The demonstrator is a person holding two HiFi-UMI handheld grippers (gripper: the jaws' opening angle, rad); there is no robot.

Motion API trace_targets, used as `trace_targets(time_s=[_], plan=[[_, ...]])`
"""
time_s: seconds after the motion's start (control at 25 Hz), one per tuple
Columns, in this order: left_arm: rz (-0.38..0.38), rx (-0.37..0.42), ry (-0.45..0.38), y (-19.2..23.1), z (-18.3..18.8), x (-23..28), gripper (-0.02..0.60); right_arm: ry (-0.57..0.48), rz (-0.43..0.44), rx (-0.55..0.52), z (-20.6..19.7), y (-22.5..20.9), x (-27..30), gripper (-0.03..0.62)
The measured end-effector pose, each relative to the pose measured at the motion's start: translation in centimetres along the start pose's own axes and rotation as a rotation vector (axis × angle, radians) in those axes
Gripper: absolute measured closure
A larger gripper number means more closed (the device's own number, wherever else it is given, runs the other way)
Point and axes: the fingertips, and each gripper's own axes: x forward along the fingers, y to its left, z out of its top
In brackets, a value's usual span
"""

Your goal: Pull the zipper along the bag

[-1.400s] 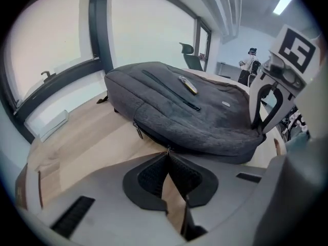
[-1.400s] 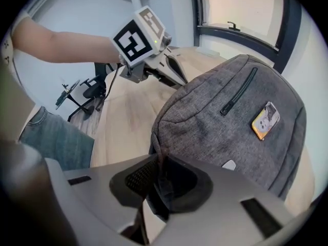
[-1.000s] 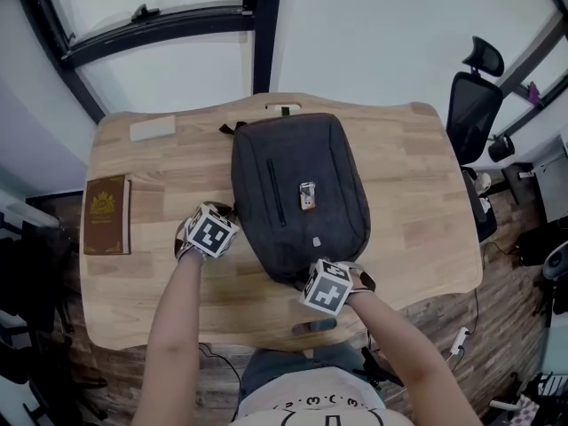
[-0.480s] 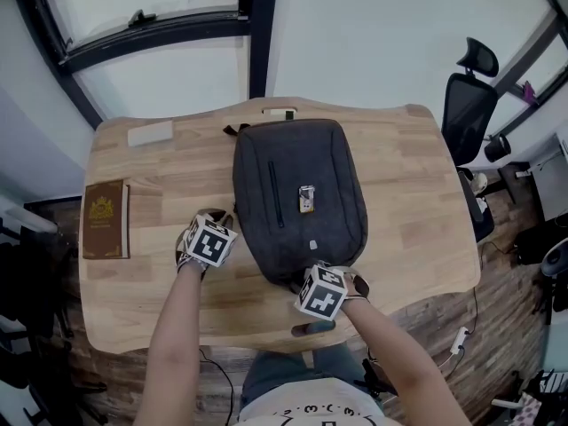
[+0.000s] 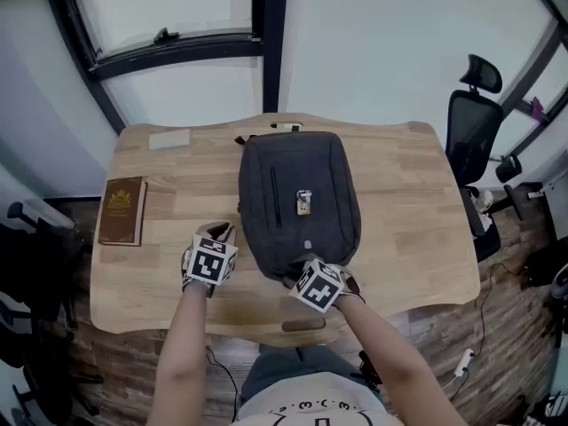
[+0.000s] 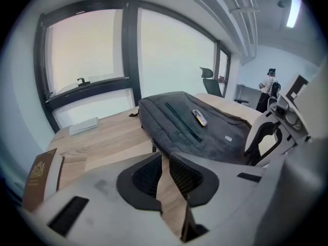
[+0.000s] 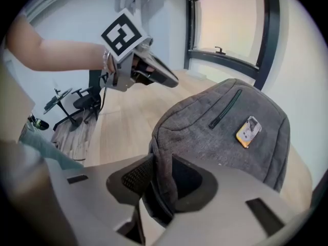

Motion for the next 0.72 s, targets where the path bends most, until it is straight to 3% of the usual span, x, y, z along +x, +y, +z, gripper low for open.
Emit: trace_targets(time_s=[0.16, 0.36, 0.72], plan=[[0.020, -0.033, -0.073, -2.3, 1.8, -2.5, 0.555, -0.152, -0.055, 0.047, 2.6, -1.5, -4.0, 0.431], [0.082, -0.032, -0.205, -4.8, 5.8, -6.3, 0.555, -0.372, -0.247, 0.061, 5.8, -5.4, -12.8, 0.454], [0.243, 0.030, -0.561, -8.0, 13.2, -16.3, 0.557, -0.766, -0.530, 0.162, 6.5, -8.3, -29.2, 0.528]])
